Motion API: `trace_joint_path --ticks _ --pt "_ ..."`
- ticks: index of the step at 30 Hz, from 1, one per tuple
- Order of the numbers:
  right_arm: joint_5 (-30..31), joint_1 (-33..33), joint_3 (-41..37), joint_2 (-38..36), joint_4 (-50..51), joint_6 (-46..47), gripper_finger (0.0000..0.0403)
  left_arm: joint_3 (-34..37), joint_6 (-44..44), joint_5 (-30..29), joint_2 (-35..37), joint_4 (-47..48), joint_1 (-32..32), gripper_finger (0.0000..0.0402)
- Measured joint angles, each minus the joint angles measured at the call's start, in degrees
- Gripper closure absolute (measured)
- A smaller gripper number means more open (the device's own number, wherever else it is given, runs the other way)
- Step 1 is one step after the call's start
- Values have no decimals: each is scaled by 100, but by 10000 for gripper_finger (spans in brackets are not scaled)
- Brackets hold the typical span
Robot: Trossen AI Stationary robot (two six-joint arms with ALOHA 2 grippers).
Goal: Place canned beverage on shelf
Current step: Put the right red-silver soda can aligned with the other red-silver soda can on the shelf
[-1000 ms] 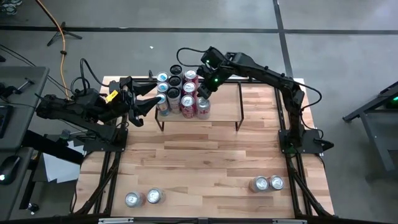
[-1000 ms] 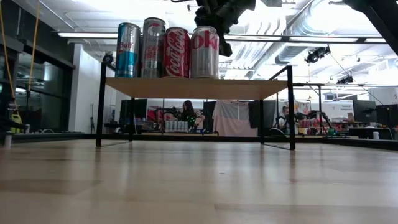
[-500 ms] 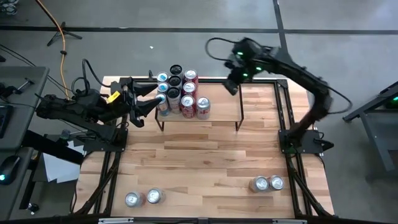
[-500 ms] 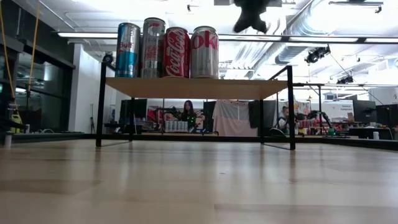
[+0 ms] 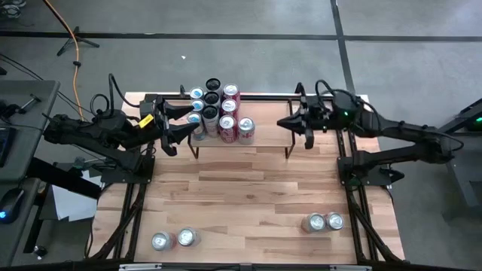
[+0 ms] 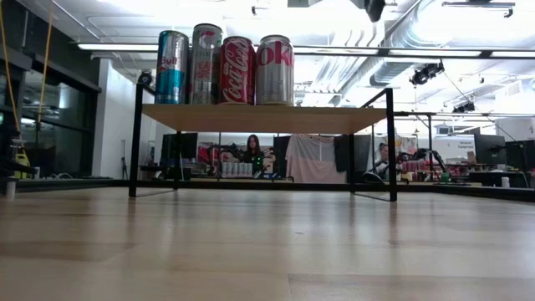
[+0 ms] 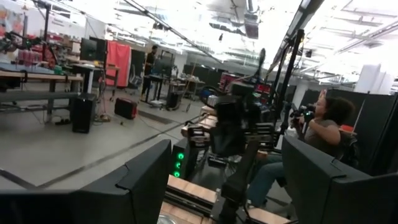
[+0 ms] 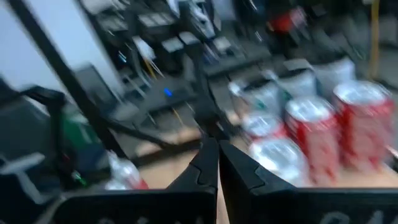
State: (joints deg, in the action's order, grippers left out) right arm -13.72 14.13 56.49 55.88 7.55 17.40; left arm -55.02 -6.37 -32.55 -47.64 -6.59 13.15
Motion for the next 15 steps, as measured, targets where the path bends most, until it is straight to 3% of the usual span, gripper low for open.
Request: trace_joint_path --ticks 4,15 --pt "2 -343 -473 -90 -1154 32 403 0 222 -14 0 -2 0 161" --pt "797 -717 -481 291 -1269 64 402 0 662 -10 2 391 0 161"
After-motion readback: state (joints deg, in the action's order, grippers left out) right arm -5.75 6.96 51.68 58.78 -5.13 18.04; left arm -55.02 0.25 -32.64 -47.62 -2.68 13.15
